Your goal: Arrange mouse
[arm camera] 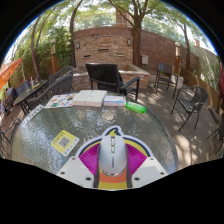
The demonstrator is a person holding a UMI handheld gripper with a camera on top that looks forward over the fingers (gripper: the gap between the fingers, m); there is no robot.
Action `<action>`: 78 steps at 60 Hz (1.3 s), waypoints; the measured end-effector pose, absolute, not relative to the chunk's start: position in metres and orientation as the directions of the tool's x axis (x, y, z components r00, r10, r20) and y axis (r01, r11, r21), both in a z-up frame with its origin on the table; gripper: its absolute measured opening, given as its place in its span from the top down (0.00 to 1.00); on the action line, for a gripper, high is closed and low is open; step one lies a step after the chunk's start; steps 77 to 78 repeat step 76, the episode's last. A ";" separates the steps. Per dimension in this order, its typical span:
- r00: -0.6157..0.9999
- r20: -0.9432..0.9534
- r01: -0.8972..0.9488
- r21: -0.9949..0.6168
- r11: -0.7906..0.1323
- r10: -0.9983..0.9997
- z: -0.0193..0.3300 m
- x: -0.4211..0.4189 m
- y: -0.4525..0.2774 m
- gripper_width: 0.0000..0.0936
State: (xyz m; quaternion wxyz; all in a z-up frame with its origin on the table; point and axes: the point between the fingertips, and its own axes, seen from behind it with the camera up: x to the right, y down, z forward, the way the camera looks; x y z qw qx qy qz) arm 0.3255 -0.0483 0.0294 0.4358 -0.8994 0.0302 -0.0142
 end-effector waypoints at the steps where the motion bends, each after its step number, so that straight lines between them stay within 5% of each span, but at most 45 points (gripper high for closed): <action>1: 0.998 -0.006 -0.046 -0.778 -0.627 -0.065 0.026 0.325 -0.048 0.59; 13: 0.996 -0.034 -0.083 -0.721 -0.688 -0.084 -0.010 0.331 -0.071 0.41; 18: 0.996 -0.012 -0.066 -0.737 -0.673 -0.084 0.009 0.333 -0.076 0.07; 46: 0.986 0.100 0.004 -0.816 -0.578 -0.134 0.166 0.303 -0.212 0.08; 78: 0.982 0.124 0.022 -0.818 -0.574 -0.139 0.187 0.276 -0.316 0.09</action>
